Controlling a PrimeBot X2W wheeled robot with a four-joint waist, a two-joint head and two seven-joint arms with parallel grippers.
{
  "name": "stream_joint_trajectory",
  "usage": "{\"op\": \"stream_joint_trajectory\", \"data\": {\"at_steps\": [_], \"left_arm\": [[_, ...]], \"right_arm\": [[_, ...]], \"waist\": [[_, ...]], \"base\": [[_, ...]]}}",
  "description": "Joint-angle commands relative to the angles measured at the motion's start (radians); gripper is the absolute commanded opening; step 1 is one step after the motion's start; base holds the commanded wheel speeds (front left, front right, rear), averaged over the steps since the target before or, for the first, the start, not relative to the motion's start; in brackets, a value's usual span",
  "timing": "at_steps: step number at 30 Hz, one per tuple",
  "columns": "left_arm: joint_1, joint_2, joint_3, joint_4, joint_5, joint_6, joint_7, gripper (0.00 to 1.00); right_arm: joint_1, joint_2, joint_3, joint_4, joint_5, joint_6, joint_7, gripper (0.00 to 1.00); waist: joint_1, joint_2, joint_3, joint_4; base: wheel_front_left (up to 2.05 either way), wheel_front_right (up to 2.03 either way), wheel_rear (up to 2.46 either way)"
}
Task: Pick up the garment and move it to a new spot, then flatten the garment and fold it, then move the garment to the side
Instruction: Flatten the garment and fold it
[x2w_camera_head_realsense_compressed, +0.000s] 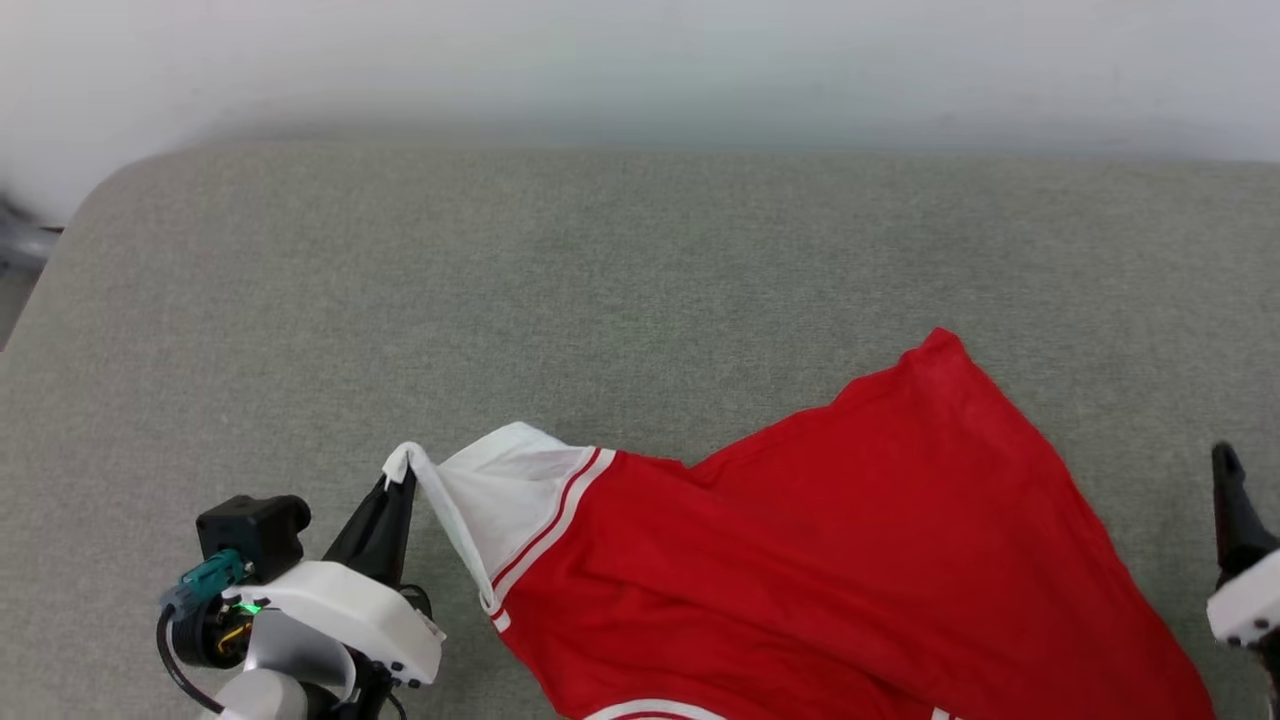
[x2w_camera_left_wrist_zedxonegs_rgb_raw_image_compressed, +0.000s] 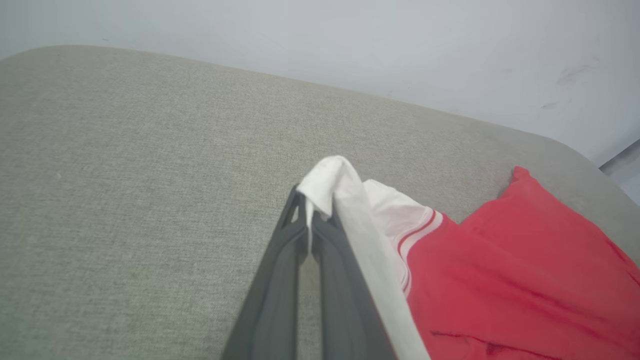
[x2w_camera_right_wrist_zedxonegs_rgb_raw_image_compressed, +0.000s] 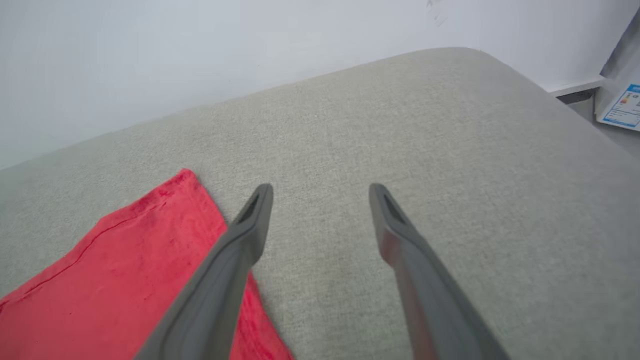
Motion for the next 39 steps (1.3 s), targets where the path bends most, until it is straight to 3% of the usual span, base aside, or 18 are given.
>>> {"op": "stream_joint_trajectory", "data": {"at_steps": [1, 7, 14, 25, 26, 27, 30, 39], "left_arm": [[-0.023, -0.005, -0.007, 0.007, 0.008, -0.008, -0.004, 0.0], [-0.087, -0.031, -0.034, 0.019, 0.019, -0.032, -0.016, 0.0], [-0.172, -0.064, -0.057, 0.051, 0.026, -0.066, -0.03, 0.0], [-0.234, -0.096, -0.073, 0.094, 0.025, -0.093, -0.072, 0.0], [-0.237, -0.098, -0.078, 0.111, 0.023, -0.097, -0.073, 0.0], [-0.24, -0.096, -0.081, 0.117, 0.027, -0.099, -0.069, 0.0], [-0.248, -0.091, -0.077, 0.131, 0.024, -0.102, -0.074, 0.0], [-0.288, -0.046, -0.024, 0.142, 0.009, -0.086, -0.073, 0.0]], "right_arm": [[-0.059, -0.031, 0.024, 0.032, 0.017, 0.0, 0.019, 1.0], [-0.242, -0.154, 0.135, 0.148, 0.081, 0.0, 0.253, 1.0], [-0.397, -0.253, 0.264, 0.166, 0.123, -0.001, 0.586, 1.0], [-0.489, -0.296, 0.459, 0.216, 0.171, 0.0, 0.795, 1.0], [-0.472, -0.299, 0.503, 0.248, 0.2, 0.0, 0.858, 0.11], [-0.471, -0.302, 0.509, 0.253, 0.204, 0.0, 0.867, 0.0], [-0.487, -0.301, 0.502, 0.253, 0.202, 0.0, 0.843, 0.0], [-0.561, -0.292, 0.441, 0.248, 0.115, -0.001, 0.634, 0.0]], "waist": [[-0.0001, -0.0001, 0.035, 0.032], [-0.0001, -0.0001, 0.097, 0.085], [-0.0001, -0.0001, 0.171, 0.147], [-0.0001, -0.0001, 0.263, 0.176], [-0.0001, -0.0001, 0.273, 0.177], [-0.0001, -0.0001, 0.274, 0.176], [-0.0001, -0.0001, 0.266, 0.169], [-0.0001, -0.0001, 0.193, 0.106]], "base": [[0.0, 0.0, 0.0], [0.0, 0.0, 0.0], [0.0, 0.0, 0.0], [0.0, 0.0, 0.0], [0.0, 0.0, 0.0], [0.0, 0.0, 0.0], [0.0, 0.0, 0.0], [0.0, 0.0, 0.0]]}}
